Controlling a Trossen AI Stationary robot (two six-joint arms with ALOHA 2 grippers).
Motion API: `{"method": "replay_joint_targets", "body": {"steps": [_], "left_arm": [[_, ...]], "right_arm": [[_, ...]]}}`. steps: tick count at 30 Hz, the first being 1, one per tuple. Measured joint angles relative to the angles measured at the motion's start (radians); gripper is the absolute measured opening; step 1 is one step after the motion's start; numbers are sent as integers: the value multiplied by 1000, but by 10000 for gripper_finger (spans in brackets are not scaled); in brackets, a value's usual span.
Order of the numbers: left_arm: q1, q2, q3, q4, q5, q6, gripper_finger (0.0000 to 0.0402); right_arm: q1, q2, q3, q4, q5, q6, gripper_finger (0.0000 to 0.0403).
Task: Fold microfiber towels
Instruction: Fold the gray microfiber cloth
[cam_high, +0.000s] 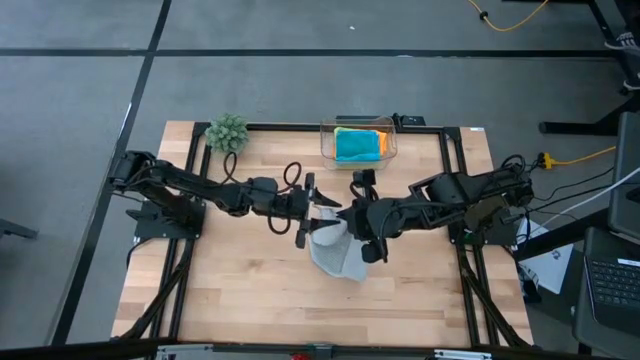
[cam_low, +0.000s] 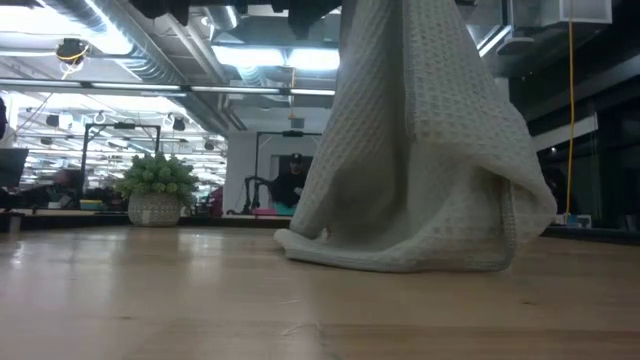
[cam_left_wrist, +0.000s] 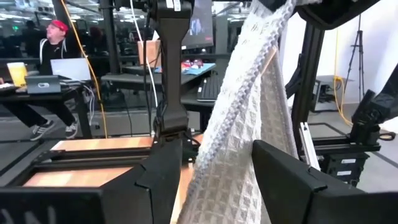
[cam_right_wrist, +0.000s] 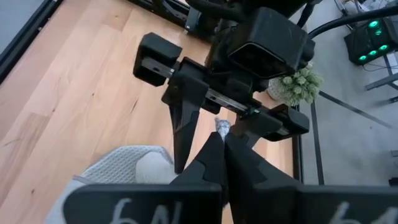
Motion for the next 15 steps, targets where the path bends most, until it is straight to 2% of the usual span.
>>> {"method": "replay_joint_targets", "body": {"steps": [5,10,15], "left_arm": [[7,-1,0,-16,-16,-3,190],[27,-2,0,-149,-81,-12,190],[46,-2,0,-299,-109,-74,190]], "right_arm": [[0,0,0,11,0,-2,3],[11,-3,0,31,5,-34,3],[41,-23,0,34,79,-51,3]]}}
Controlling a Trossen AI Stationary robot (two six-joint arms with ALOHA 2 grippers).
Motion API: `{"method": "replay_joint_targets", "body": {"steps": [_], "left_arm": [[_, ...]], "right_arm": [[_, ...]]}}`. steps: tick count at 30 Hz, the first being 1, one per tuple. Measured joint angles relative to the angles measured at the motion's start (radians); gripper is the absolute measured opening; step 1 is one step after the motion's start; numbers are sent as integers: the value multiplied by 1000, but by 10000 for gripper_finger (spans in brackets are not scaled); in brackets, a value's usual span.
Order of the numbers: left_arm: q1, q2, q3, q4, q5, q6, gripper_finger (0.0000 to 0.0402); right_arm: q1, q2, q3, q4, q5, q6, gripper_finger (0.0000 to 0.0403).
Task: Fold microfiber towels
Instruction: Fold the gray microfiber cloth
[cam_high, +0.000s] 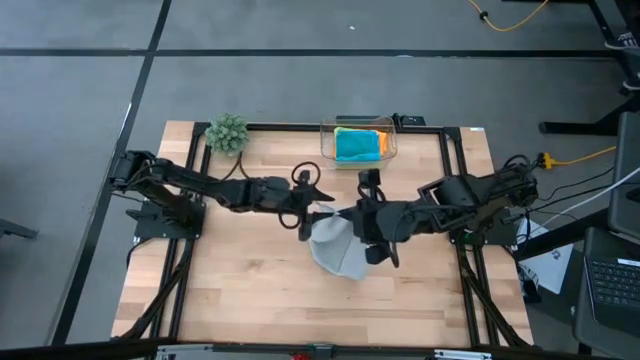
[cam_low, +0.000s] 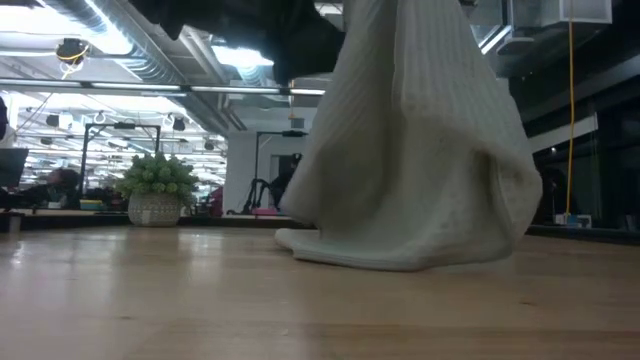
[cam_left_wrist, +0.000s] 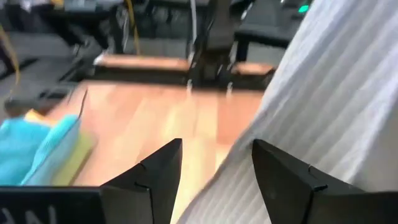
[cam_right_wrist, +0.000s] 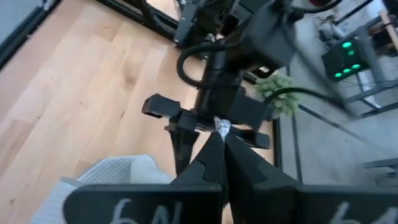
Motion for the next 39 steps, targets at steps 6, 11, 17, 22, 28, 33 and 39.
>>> {"method": "replay_joint_targets", "body": {"steps": [6,11,17,22,28,33,39], "left_arm": [[4,0,0,-70,23,-5,190],[1,0,0,-85,135,-10,190],[-18,0,0,-181,174,-18,190],[-39,34,0,-226,175,-75,190],[-67,132,0,-219,175,-91,190],[-81,165,0,-219,165,-91,190],[-82,157,0,-217,160,-94,189]], "right_arm": [[36,-18,0,6,19,1,3],[56,-18,0,-18,25,-1,3],[81,-18,6,-10,27,-1,3],[89,-18,12,6,47,-2,3],[94,-20,12,2,108,-2,3],[94,-20,12,-2,108,-2,3],[94,-20,13,-23,107,-1,3]]}}
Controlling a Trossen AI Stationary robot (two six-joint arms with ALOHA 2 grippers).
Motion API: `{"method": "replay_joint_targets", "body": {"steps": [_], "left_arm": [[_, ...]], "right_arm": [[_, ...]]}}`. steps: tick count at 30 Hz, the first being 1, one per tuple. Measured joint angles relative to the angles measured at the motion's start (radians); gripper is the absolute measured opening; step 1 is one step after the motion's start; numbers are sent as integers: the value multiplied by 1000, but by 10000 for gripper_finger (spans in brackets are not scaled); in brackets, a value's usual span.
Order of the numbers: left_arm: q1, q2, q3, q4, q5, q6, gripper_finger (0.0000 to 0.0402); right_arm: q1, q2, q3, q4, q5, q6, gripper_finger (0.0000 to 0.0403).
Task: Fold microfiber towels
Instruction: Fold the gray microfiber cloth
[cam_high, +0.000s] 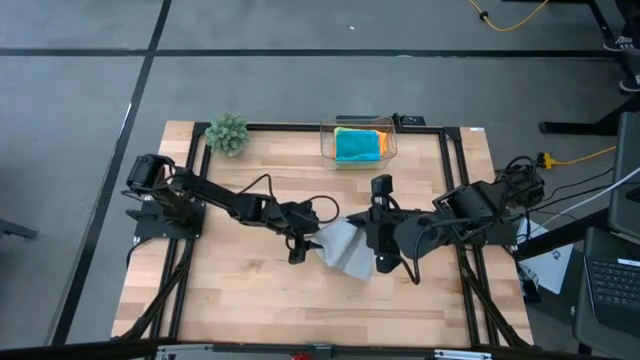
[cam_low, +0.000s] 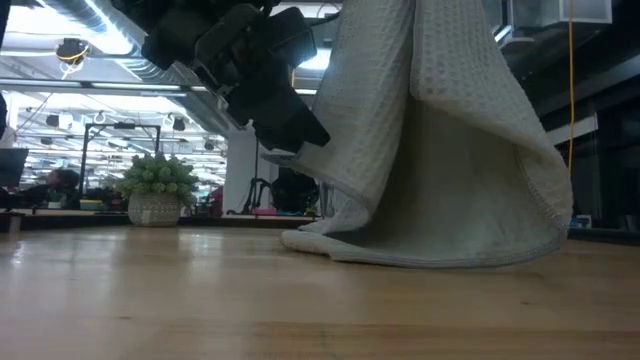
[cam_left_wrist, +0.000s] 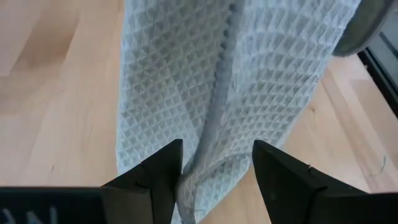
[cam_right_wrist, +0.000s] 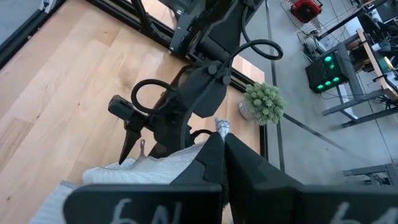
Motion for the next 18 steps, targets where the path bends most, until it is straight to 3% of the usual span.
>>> {"method": "replay_joint_targets", "body": {"steps": [18], "left_arm": [[0,0,0,-78,-30,3,134]], "right_arm": [[0,0,1,-11,-2,7,3]]}}
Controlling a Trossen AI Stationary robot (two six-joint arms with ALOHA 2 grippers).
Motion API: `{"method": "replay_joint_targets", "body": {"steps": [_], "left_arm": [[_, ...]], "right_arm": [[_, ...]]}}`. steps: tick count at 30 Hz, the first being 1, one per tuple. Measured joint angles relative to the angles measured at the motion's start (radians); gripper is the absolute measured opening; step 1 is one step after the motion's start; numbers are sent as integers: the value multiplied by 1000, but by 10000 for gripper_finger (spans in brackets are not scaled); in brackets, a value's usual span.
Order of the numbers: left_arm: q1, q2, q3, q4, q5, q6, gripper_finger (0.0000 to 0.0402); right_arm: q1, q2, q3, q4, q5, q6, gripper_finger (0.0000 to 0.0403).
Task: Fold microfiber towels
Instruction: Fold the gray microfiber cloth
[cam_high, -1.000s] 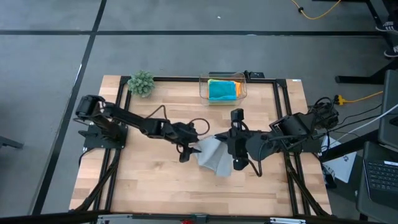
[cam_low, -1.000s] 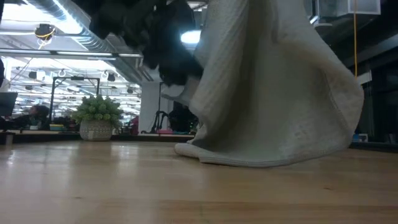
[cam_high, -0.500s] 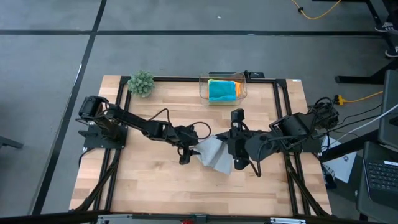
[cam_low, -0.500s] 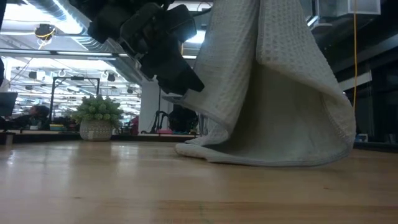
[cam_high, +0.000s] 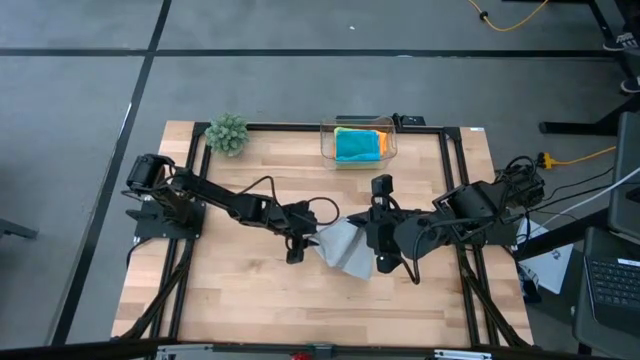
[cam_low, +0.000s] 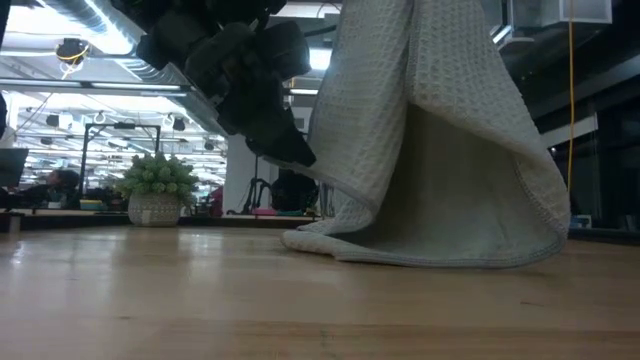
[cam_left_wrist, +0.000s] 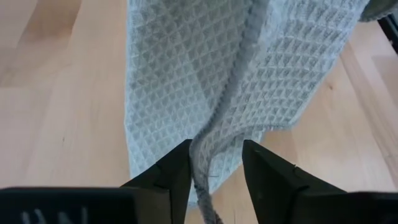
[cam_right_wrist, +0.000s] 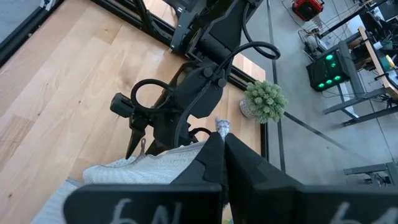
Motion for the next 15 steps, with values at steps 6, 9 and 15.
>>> {"method": "replay_joint_targets", "body": {"steps": [6,9,15], "left_arm": [[-2,0,0,1,-23,9,100],[-6,0,0,1,-26,8,56],[-27,0,0,-6,-43,27,4]], "right_arm": [[0,0,0,0,0,0,3],[0,0,0,-2,0,0,3],[0,0,0,-36,0,8,3]]}}
